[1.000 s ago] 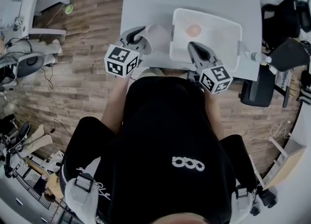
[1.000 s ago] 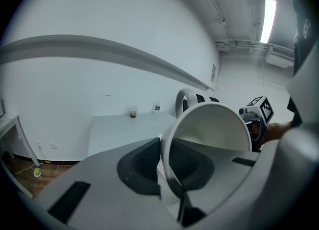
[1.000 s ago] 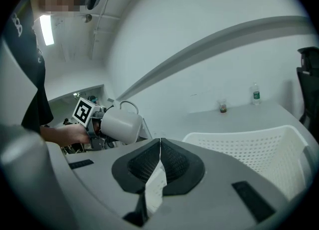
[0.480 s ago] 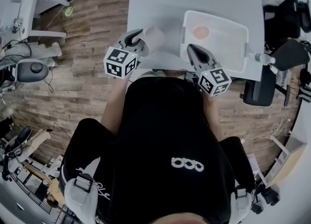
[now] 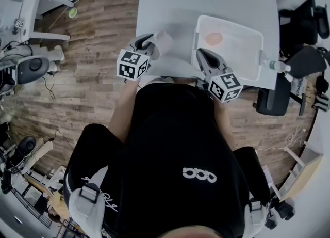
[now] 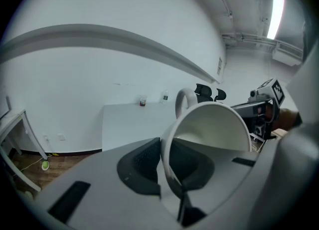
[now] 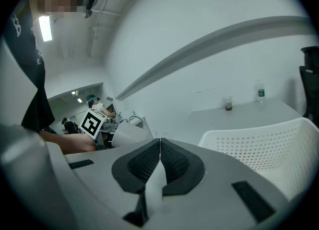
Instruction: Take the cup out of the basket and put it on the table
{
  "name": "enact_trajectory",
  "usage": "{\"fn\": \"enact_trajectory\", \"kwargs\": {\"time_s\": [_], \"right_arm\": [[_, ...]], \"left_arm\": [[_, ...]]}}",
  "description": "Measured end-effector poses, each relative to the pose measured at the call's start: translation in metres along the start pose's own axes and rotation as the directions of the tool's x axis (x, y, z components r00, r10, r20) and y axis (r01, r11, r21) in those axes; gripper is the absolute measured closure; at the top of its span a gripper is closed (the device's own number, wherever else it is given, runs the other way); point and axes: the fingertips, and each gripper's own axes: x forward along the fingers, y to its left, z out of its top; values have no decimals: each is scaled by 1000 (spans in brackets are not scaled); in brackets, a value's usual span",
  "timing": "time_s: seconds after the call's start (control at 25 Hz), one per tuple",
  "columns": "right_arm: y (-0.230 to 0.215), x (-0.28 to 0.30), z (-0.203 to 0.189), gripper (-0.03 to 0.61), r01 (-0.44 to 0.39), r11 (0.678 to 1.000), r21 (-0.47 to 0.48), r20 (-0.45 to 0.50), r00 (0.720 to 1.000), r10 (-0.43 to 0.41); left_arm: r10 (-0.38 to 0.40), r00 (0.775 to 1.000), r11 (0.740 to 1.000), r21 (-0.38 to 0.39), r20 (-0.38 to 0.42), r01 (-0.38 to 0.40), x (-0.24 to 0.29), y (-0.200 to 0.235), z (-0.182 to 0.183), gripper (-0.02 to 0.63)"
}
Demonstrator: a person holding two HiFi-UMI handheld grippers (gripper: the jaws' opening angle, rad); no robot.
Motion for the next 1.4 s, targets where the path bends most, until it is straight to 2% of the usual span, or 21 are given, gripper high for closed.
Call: {"fn": "enact_trajectory", "kwargs": {"time_s": [0.32, 0.6, 1.04, 1.4], "right_arm": [[19, 28, -9, 555, -70, 997, -18, -62, 996, 69], [37, 69, -22, 555, -114, 993, -19, -128, 986, 110], [62, 98, -61, 555, -174, 985, -19, -276, 947, 162], [57, 98, -65, 555, -164, 986, -2, -292, 944, 157]], "left_arm": [[24, 988, 999, 33, -153, -19, 41, 25, -49, 571], [33, 959, 997, 71, -281, -13, 76, 48, -91, 571], [89, 875, 985, 172, -476, -6, 109, 71, -150, 571], [123, 818, 969, 245, -562, 22, 120, 72, -167, 571]]}}
